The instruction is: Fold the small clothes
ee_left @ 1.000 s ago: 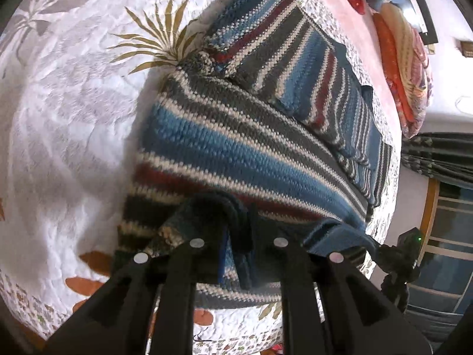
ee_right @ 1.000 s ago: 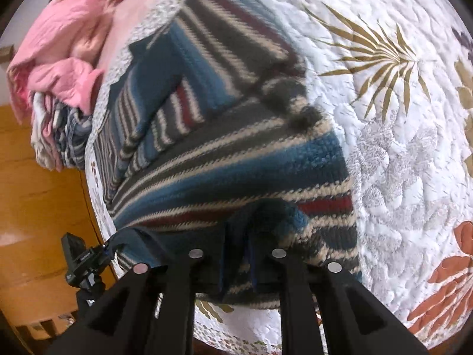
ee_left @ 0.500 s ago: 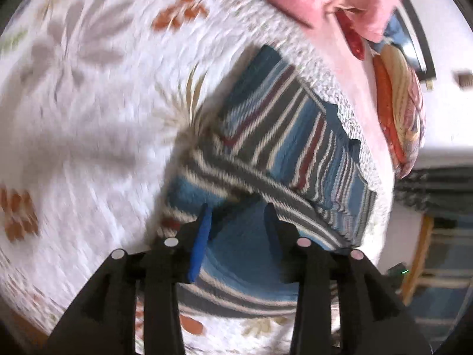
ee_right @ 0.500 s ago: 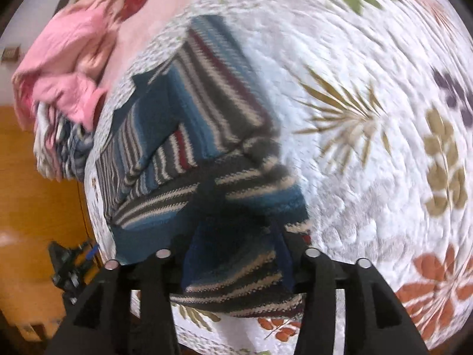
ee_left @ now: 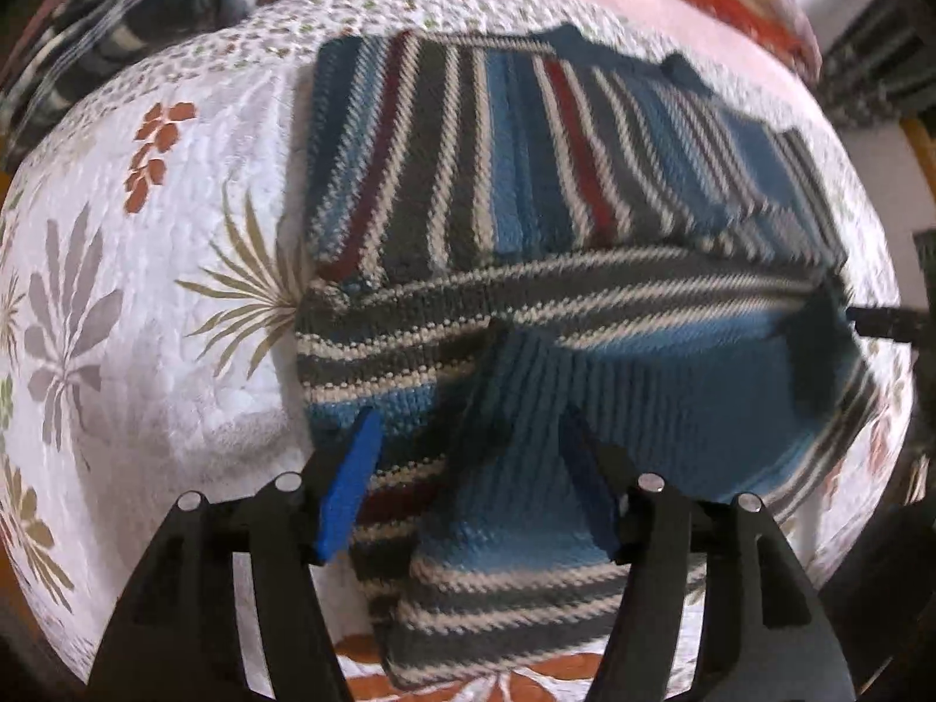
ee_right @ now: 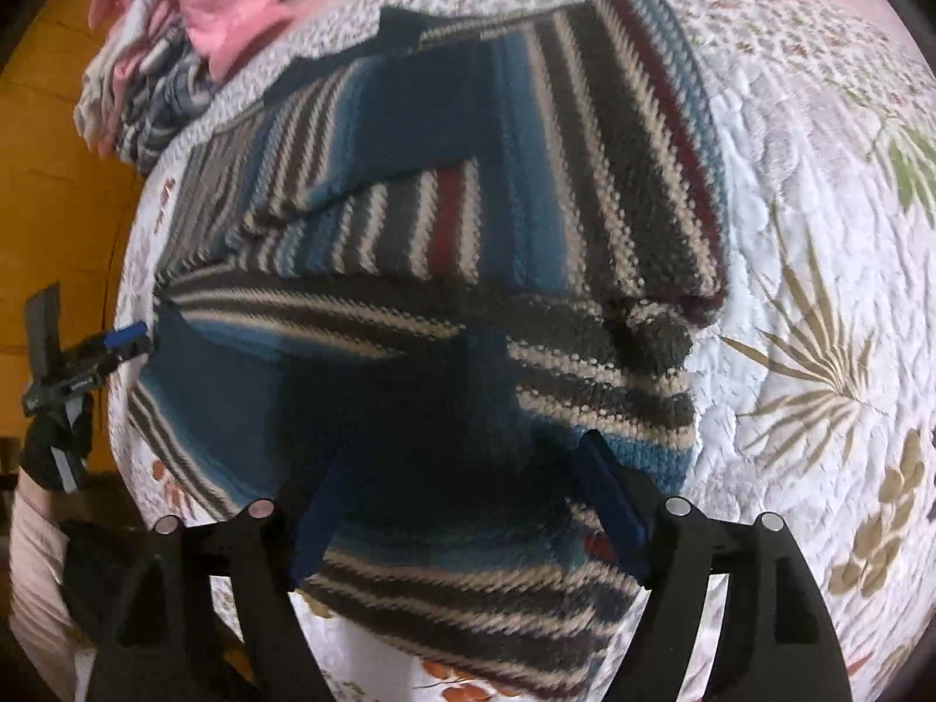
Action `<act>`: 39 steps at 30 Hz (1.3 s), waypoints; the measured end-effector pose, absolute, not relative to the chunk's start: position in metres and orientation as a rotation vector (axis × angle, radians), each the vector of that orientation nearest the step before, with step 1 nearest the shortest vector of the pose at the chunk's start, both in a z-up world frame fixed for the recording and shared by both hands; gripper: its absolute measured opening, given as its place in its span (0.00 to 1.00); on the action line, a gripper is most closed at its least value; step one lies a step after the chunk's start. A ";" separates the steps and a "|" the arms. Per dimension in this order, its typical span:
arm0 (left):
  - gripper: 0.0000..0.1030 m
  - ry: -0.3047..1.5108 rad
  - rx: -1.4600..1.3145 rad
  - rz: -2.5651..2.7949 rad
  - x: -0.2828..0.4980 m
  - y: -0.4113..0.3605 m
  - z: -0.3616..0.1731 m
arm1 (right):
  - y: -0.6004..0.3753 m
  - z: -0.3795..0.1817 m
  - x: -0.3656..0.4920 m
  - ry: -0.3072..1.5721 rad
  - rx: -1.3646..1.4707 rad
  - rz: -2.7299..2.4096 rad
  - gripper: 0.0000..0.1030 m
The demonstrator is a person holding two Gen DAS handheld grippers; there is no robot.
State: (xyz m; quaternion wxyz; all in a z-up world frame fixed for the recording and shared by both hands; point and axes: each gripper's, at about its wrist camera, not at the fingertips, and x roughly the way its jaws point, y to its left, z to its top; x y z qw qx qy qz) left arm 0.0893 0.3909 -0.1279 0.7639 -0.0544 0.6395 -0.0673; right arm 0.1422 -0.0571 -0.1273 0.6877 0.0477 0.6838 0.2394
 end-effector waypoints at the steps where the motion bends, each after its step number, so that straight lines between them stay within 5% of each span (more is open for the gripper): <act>1: 0.61 1.396 -0.111 -0.151 0.090 0.390 -0.131 | -0.058 -0.131 0.142 1.538 0.093 0.539 0.75; 7: 0.59 1.428 -0.055 -0.169 0.096 0.379 -0.146 | -0.044 -0.145 0.138 1.560 -0.025 0.533 0.75; 11: 0.43 1.437 -0.027 -0.253 0.094 0.363 -0.140 | -0.035 -0.139 0.133 1.538 -0.087 0.553 0.52; 14: 0.42 1.439 0.043 -0.265 0.094 0.349 -0.141 | -0.029 -0.134 0.130 1.521 -0.114 0.576 0.40; 19: 0.53 1.456 0.028 -0.232 0.096 0.351 -0.152 | -0.040 -0.138 0.131 1.533 -0.075 0.565 0.42; 22: 0.50 1.451 0.050 -0.226 0.095 0.350 -0.154 | -0.035 -0.137 0.128 1.520 -0.107 0.561 0.38; 23: 0.44 1.447 0.048 -0.229 0.094 0.350 -0.153 | -0.033 -0.135 0.128 1.514 -0.112 0.560 0.23; 25: 0.21 1.448 0.012 -0.252 0.092 0.344 -0.149 | -0.031 -0.127 0.126 1.493 -0.130 0.566 0.12; 26: 0.14 1.448 -0.022 -0.268 0.091 0.345 -0.145 | -0.031 -0.123 0.126 1.483 -0.136 0.572 0.11; 39: 0.13 1.190 -0.181 -0.352 0.082 0.349 -0.042 | -0.074 -0.029 0.108 1.317 0.050 0.673 0.10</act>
